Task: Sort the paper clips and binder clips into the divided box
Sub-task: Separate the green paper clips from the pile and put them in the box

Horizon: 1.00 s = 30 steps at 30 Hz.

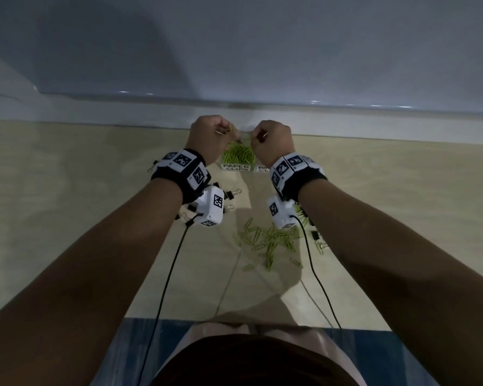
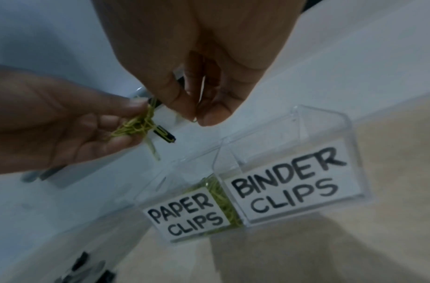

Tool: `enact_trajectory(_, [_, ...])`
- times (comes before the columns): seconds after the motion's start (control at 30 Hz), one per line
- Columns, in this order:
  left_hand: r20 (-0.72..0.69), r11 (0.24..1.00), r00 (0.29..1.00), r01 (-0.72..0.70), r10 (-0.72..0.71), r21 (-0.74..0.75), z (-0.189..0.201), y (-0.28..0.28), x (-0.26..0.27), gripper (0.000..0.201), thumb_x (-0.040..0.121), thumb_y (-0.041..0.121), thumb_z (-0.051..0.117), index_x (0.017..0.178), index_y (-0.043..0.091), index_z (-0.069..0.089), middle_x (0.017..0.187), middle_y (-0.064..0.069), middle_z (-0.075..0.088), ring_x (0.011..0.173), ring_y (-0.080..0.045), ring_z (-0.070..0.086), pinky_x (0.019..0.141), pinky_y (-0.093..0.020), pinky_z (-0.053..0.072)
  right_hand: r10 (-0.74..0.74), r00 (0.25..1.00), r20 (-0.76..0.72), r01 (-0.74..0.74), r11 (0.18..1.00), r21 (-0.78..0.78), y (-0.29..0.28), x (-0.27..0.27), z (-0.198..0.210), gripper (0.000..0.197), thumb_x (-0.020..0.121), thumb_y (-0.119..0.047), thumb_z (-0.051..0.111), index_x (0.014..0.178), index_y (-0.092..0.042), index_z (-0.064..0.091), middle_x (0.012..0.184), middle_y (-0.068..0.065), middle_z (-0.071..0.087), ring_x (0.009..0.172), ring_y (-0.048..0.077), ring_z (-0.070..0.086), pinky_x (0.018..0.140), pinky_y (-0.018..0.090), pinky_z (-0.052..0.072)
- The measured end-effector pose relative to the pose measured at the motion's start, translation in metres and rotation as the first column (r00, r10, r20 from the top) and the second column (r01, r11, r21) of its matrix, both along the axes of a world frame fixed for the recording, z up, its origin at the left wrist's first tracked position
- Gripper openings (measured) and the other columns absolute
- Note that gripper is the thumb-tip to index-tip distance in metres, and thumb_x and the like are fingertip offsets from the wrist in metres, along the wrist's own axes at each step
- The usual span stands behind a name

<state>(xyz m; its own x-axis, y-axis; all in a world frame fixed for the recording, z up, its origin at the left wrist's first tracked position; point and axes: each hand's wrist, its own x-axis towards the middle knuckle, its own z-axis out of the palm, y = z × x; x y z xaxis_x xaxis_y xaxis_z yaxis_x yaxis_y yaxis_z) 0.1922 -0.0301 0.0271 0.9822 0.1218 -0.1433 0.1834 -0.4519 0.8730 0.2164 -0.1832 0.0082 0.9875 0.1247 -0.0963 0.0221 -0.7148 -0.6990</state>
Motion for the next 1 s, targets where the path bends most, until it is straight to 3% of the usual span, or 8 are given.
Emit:
enact_trajectory(0.1, [-0.027,0.999,0.999,0.026,-0.027,-0.034,0.006,0.007,-0.006,0.019,0.08,0.022,0.073,0.087,0.005,0.069,0.084,-0.011,0.07,0.073,-0.021,0.07,0.064,-0.031,0.06,-0.099,0.994,-0.046,0.102,0.993,0.066,0.002,0.004,-0.004,0.018,0.079,-0.008,0.057,0.07,-0.021,0.065,0.077,0.0,0.069,0.072,0.018,0.065,0.069,0.033,0.058])
enact_trajectory(0.2, [-0.051,0.993,0.998,0.028,-0.034,-0.114,0.008,0.014,-0.014,0.02,0.08,0.021,0.073,0.089,0.004,0.068,0.087,-0.013,0.07,0.077,-0.022,0.069,0.068,-0.036,0.061,0.044,0.992,-0.116,-0.045,0.999,-0.003,0.003,-0.002,-0.005,0.021,0.082,-0.004,0.056,0.086,-0.017,0.071,0.09,0.003,0.071,0.083,0.018,0.066,0.075,0.026,0.055])
enact_trajectory(0.3, [-0.061,0.982,0.998,0.011,-0.023,-0.189,0.011,0.017,-0.02,0.015,0.081,0.018,0.072,0.088,0.006,0.067,0.09,-0.015,0.07,0.078,-0.023,0.068,0.067,-0.032,0.061,0.138,0.986,-0.093,-0.14,0.99,-0.016,0.004,-0.012,-0.003,0.032,0.082,0.003,0.049,0.094,-0.015,0.072,0.101,0.005,0.07,0.091,0.018,0.064,0.081,0.024,0.051])
enact_trajectory(0.37, [-0.073,0.973,0.997,-0.009,-0.008,-0.231,0.013,0.016,-0.023,0.009,0.082,0.016,0.071,0.085,0.008,0.066,0.087,-0.011,0.069,0.075,-0.017,0.067,0.062,-0.024,0.059,0.095,0.989,-0.116,-0.075,0.983,0.165,0.005,-0.02,-0.002,0.036,0.082,0.007,0.045,0.095,-0.013,0.072,0.1,0.006,0.07,0.091,0.019,0.064,0.081,0.028,0.052])
enact_trajectory(0.5, [-0.095,0.951,0.995,-0.047,0.019,-0.307,0.011,0.01,-0.027,0.005,0.082,0.013,0.07,0.083,0.01,0.066,0.081,-0.007,0.068,0.07,-0.011,0.067,0.06,-0.02,0.057,0.095,0.876,-0.473,0.247,0.755,0.608,0.005,-0.036,0.002,0.031,0.087,0.011,0.041,0.103,-0.004,0.064,0.097,0.014,0.068,0.078,0.025,0.068,0.068,0.035,0.057])
enact_trajectory(0.73, [-0.104,0.942,0.994,-0.02,-0.016,-0.336,0.007,0.004,-0.033,0.005,0.085,0.008,0.066,0.088,0.004,0.063,0.078,-0.009,0.066,0.061,-0.005,0.067,0.06,-0.019,0.057,0.096,0.854,-0.512,0.384,0.548,0.743,-0.005,-0.052,0.001,0.016,0.083,0.01,0.058,0.088,-0.003,0.064,0.073,0.01,0.069,0.061,0.019,0.068,0.058,0.027,0.058])
enact_trajectory(0.9, [-0.121,0.948,0.992,-0.012,-0.028,-0.318,0.006,-0.001,-0.032,0.004,0.085,0.009,0.066,0.086,0.006,0.063,0.077,-0.003,0.066,0.065,-0.002,0.066,0.062,-0.021,0.058,0.033,0.868,-0.496,0.4,0.546,0.736,-0.021,-0.056,0.002,0.012,0.083,0.01,0.059,0.08,0.0,0.064,0.064,0.006,0.069,0.062,0.019,0.068,0.052,0.024,0.054])
enact_trajectory(1.0, [-0.118,0.95,0.992,-0.004,-0.035,-0.312,0.005,-0.003,-0.031,0.006,0.086,0.009,0.064,0.088,0.005,0.061,0.084,-0.007,0.067,0.072,-0.008,0.067,0.063,-0.021,0.058,-0.012,0.881,-0.473,0.375,0.625,0.684,-0.027,-0.054,0.0,0.012,0.082,0.007,0.062,0.079,-0.004,0.066,0.068,0.006,0.07,0.07,0.021,0.069,0.059,0.027,0.055])
